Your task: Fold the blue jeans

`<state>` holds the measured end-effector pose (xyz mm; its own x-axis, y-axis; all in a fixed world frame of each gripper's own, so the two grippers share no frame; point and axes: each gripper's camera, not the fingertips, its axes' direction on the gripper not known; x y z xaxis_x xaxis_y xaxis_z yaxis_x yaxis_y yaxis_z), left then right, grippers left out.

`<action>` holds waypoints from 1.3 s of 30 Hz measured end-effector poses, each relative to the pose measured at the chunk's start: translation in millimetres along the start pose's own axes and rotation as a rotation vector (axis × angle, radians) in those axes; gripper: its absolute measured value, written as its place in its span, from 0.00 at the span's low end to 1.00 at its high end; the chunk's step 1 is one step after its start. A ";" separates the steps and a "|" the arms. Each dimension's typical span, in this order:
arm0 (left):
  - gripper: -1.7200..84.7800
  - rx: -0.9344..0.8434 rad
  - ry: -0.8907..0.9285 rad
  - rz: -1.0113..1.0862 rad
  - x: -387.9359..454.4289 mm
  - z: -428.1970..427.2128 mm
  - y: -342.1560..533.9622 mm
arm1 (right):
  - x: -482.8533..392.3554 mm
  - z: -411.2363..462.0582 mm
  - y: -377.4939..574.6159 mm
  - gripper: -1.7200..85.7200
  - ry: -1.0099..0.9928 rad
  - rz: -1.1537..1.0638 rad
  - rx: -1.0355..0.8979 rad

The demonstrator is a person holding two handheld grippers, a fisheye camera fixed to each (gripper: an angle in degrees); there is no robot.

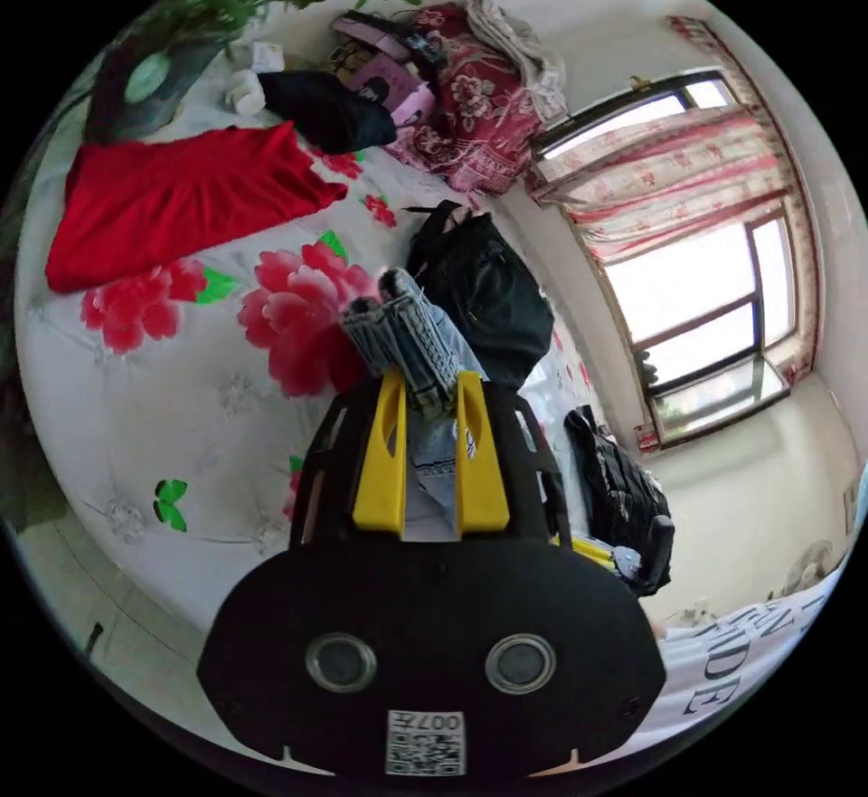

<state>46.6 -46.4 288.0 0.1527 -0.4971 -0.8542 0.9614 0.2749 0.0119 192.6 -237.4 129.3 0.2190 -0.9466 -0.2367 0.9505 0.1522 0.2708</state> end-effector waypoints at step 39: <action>0.06 -0.604 0.465 0.362 153.9 198.7 58.4 | 228.2 -121.9 164.2 0.10 -0.476 0.552 0.478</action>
<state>171.8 -270.4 260.5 0.1914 0.0597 -0.9797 0.5634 0.8106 0.1594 425.5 -393.7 6.0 0.4039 -0.8073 0.4302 0.5180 0.5895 0.6198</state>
